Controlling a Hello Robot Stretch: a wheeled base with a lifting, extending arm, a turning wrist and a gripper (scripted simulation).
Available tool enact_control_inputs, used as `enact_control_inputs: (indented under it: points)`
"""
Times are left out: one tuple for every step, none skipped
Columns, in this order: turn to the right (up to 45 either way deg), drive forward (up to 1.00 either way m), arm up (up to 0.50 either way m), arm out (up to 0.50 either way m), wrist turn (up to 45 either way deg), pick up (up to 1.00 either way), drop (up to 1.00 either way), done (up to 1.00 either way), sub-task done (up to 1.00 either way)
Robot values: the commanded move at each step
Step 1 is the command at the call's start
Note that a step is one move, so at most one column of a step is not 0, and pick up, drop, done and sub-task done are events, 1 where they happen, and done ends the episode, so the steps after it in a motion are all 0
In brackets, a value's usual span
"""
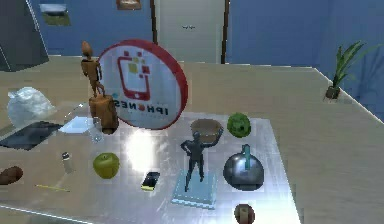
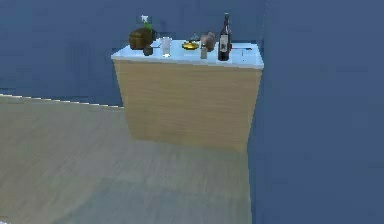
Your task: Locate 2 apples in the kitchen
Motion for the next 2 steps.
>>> enact_control_inputs:
  points:
    - [18.0, 0.00, 0.00, 0.00, 0.0, 0.00, 0.00, 0.00, 0.00]
    - [0.0, 0.00, 0.00, 0.00, 0.0, 0.00, 0.00, 1.00, 0.00]
